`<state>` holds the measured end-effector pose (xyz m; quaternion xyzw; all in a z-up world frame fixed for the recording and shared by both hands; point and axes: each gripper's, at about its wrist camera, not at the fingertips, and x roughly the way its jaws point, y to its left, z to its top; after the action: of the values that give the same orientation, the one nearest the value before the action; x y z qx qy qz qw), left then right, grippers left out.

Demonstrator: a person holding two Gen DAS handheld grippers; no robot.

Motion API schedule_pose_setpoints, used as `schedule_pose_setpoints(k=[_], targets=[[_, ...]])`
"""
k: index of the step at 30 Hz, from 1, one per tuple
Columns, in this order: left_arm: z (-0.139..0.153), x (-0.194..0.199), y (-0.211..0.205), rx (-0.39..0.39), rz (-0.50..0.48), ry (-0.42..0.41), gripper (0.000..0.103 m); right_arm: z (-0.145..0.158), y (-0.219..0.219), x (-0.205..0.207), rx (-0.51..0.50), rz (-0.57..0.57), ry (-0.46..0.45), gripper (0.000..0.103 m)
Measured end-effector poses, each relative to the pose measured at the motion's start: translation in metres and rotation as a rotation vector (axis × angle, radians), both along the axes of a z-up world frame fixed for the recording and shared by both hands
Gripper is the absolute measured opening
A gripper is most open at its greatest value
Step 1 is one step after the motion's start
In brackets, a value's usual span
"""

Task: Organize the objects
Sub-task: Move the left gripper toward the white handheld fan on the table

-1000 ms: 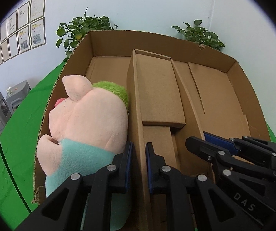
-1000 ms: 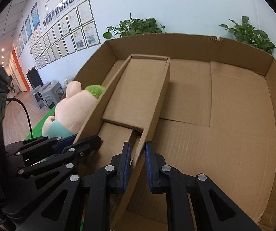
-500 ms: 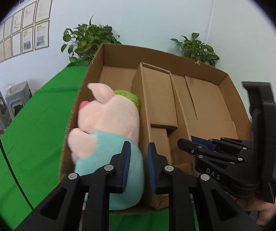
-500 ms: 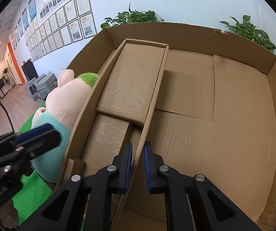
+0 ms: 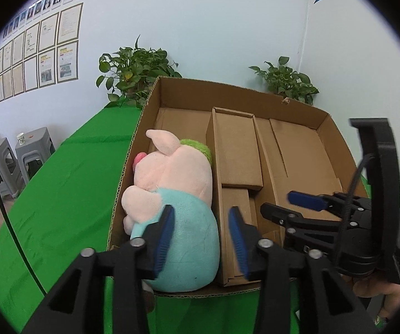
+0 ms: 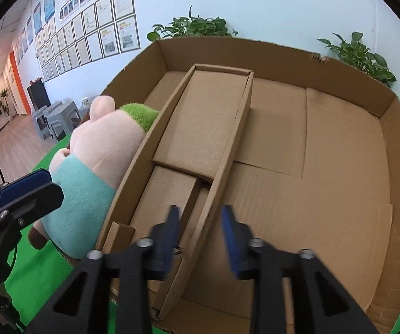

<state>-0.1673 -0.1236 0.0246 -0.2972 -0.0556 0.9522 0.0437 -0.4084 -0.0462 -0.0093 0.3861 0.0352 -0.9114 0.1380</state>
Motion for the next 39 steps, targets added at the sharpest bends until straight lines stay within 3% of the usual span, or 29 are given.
schedule_pose_setpoints(k=[1,3,6,8,10,15,21,29,39], targets=[[0.002,0.003,0.000,0.005,-0.001,0.009,0.055,0.004,0.001,0.004,-0.006,0.001,0.016,0.059],[0.006,0.008,0.001,0.003,-0.009,0.031,0.065,0.013,0.006,0.014,-0.009,-0.007,0.055,0.066],[0.013,0.016,0.007,-0.026,0.000,0.067,0.074,0.034,0.025,0.041,-0.021,-0.053,0.108,0.086],[0.016,0.021,0.013,-0.051,-0.002,0.083,0.076,0.047,0.035,0.062,-0.029,-0.073,0.138,0.098],[0.018,0.027,0.020,-0.079,-0.001,0.088,0.076,0.058,0.051,0.105,-0.018,-0.090,0.156,0.102],[0.023,0.045,0.034,-0.075,-0.003,0.102,0.076,0.063,0.092,0.186,-0.042,-0.139,0.147,0.102],[0.023,0.069,0.050,-0.074,0.002,0.102,0.079,0.049,0.126,0.246,-0.054,-0.213,0.121,0.102],[0.015,0.092,0.061,-0.038,-0.010,0.072,0.079,0.028,0.139,0.277,-0.087,-0.229,0.084,0.102],[-0.017,0.087,0.070,0.083,-0.138,-0.095,0.079,0.016,0.138,0.310,-0.131,-0.141,0.047,0.102]])
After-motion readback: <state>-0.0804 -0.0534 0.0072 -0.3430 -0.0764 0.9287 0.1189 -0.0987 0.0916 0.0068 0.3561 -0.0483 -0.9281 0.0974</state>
